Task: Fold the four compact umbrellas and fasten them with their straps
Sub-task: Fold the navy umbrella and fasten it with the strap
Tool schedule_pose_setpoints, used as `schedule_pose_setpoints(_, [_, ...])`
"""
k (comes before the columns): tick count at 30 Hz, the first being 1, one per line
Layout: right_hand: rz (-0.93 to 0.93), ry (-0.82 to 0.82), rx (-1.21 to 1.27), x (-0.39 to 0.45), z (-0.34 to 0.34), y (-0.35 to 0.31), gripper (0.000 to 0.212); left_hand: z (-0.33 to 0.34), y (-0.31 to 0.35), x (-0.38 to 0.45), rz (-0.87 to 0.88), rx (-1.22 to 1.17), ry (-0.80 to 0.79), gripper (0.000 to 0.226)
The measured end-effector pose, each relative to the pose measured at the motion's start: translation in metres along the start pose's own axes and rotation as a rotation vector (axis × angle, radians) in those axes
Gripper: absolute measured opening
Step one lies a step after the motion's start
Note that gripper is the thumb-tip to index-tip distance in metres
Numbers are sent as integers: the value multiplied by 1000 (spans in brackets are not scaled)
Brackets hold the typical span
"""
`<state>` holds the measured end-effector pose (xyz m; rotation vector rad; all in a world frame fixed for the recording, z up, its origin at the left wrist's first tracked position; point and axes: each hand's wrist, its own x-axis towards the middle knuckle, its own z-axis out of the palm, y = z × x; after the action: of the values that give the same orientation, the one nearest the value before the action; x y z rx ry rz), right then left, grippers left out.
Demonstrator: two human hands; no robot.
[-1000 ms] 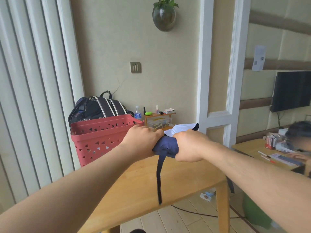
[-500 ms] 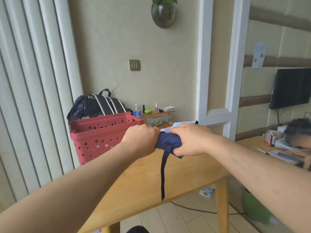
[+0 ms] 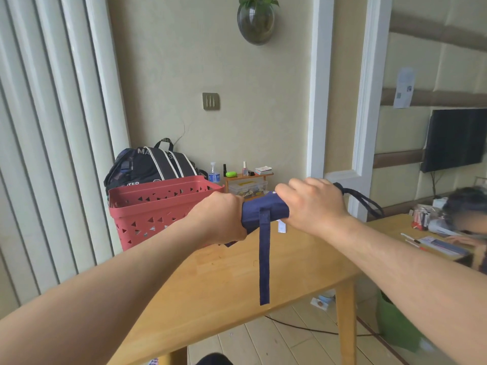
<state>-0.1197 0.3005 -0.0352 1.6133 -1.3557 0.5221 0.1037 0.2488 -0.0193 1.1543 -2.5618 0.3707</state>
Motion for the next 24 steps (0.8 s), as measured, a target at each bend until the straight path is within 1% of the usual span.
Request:
schedule_pose_setpoints(1, [-5,-40,3,-2,-1,-1,35,-1,-1,-2,5,-7,-21,21])
schedule_pose_setpoints(2, [-7,-120,4,-3,-4,-3,33,-1,-2,-4,5,-11,-28,23])
schedule_pose_setpoints(3, [-9,-211,11,-4,-7,-5,34,-1,-2,-5,2,-11,-19,26])
schedule_pose_setpoints(5, [29,-287,41,-3,-9,-7,38,2,-3,-4,-9,6,34,29])
schedule_pose_setpoints(7, [104,-339,61,-1,-10,-10,41,2,-2,-3,-9,81,137,28])
schedule_pose_setpoints(9, [178,-391,88,1,-11,-13,41,4,-1,0,14,207,274,29])
schedule_pose_setpoints(11, [239,-437,123,-1,-13,-13,38,9,-1,3,50,295,407,29])
schedule_pose_setpoints(12, [264,-465,149,-2,-17,-13,32,12,-3,2,81,312,457,25])
schedule_pose_setpoints(14, [302,-556,230,-5,-26,-11,18,18,-11,0,154,328,527,22])
schedule_pose_setpoints(16, [318,-657,314,-8,-32,-11,20,23,-18,-3,175,358,566,24])
schedule_pose_setpoints(18, [301,-714,351,-10,-35,-12,21,25,-16,-6,173,334,535,24])
schedule_pose_setpoints(20, [281,-738,363,-12,-31,-11,22,25,-10,-6,164,292,439,21])
schedule_pose_setpoints(21, [276,-734,373,-13,-29,-11,23,24,-7,-7,132,280,380,18])
schedule_pose_setpoints(22, [271,-706,380,-13,-28,-10,24,22,-5,-8,99,275,320,17])
schedule_pose_setpoints(24, [217,-553,326,-13,-24,-10,34,16,-4,-9,48,245,288,18])
